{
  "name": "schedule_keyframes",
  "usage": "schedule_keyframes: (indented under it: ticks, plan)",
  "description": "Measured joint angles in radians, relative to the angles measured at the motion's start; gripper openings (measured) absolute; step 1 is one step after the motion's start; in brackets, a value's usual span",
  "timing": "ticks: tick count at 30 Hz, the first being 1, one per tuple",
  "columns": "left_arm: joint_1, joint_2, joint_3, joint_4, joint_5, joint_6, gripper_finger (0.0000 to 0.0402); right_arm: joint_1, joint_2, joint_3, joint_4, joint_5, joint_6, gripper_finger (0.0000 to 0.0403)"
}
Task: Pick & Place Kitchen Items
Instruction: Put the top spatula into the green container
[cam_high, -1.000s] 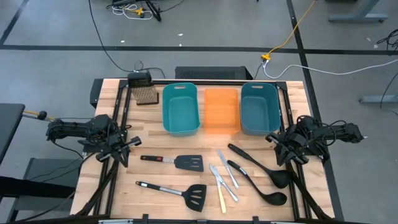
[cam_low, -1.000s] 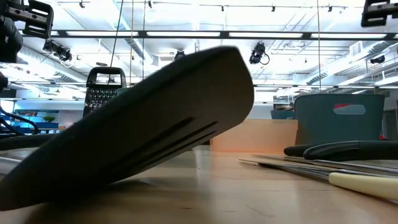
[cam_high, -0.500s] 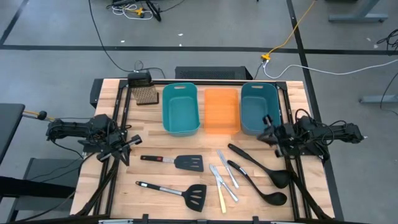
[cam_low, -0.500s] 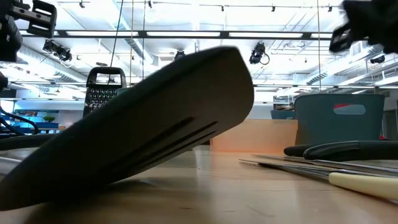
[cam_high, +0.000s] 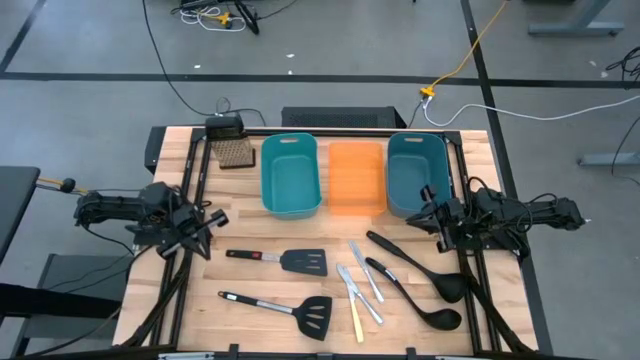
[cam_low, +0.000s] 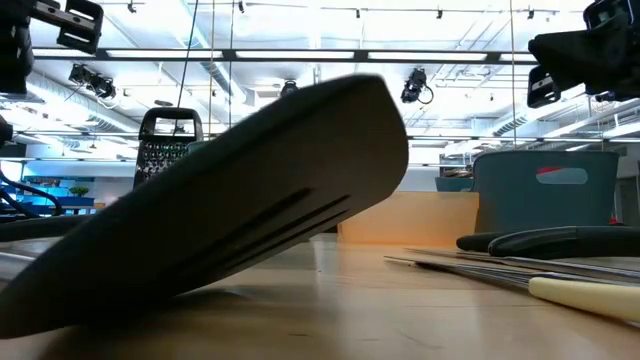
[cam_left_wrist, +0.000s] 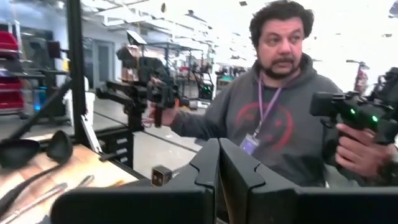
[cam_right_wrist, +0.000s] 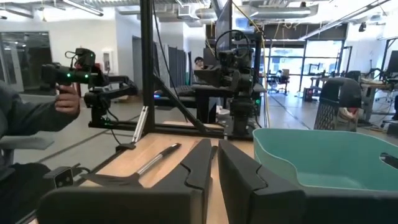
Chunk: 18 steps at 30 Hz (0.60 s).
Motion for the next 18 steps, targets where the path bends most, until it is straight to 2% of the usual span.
schedule_keyframes:
  ticks: [3,8,11,15,18]
  plan:
    - [0.000,0.001,0.000,0.041,-0.048,-0.031,0.0018,0.000,0.000,0.000,0.013,0.000,0.000,0.0041]
    - [0.001,0.002,0.000,0.043,-0.211,-0.187,0.0018,0.000,0.000,0.000,0.089,0.000,-0.004,0.0041]
    - [0.000,0.002,0.000,0.043,-0.310,-0.192,0.0018,0.000,-0.001,0.000,0.125,-0.006,-0.003,0.0041]
    - [0.001,0.002,0.000,0.033,-0.511,-0.174,0.0018,0.000,0.000,0.000,0.126,-0.025,0.024,0.0041]
    - [0.001,0.002,0.000,0.030,-0.554,-0.121,0.0018,0.000,0.000,0.000,0.117,-0.026,0.067,0.0041]
